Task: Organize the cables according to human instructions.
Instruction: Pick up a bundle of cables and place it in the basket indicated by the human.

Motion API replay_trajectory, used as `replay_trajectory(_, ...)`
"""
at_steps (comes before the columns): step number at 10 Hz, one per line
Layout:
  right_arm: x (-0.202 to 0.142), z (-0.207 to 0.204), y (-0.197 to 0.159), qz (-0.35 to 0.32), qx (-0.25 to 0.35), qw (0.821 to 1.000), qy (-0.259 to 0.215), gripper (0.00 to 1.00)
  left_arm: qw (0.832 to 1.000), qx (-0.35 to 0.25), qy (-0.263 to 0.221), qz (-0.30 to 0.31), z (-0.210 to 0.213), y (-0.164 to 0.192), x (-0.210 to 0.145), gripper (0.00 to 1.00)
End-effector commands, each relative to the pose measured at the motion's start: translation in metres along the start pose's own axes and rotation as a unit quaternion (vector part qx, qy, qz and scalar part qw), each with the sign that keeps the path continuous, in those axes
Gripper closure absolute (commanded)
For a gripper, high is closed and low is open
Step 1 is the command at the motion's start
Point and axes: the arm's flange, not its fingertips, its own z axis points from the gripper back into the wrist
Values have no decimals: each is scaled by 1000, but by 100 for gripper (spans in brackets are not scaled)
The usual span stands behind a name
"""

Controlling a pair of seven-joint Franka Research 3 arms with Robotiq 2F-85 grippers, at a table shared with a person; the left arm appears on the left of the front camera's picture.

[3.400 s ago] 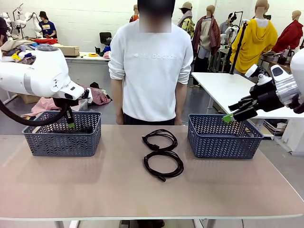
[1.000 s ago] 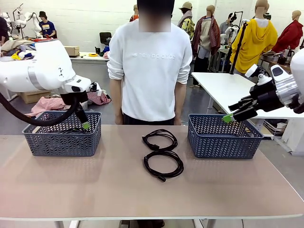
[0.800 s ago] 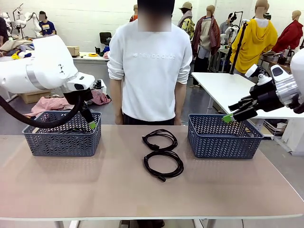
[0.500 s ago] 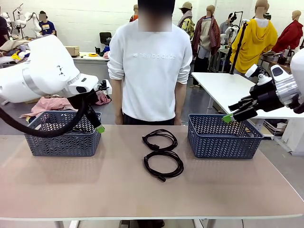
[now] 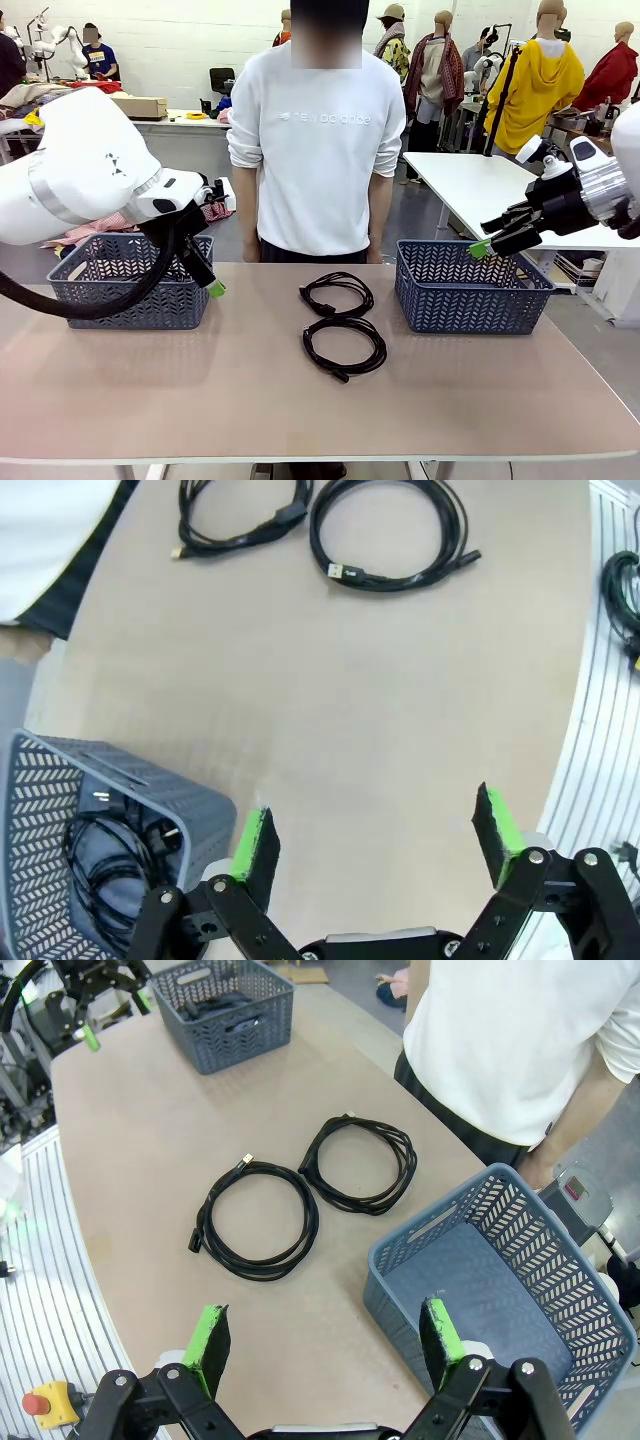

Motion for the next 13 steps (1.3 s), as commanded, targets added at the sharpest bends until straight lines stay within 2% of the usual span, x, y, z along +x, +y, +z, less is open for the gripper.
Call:
replay_trajectory(1,1,-1,-1,-2,4,1000,-12,0,1000,8,-12,10,1,-1,-7,0)
replay_trajectory(2,1,-1,-1,-2,4,1000,-12,0,1000,0,0,0,0,0,0,0)
replay_trajectory(13,1,-1,-1,-2,4,1000,-12,0,1000,0,0,0,0,0,0,0)
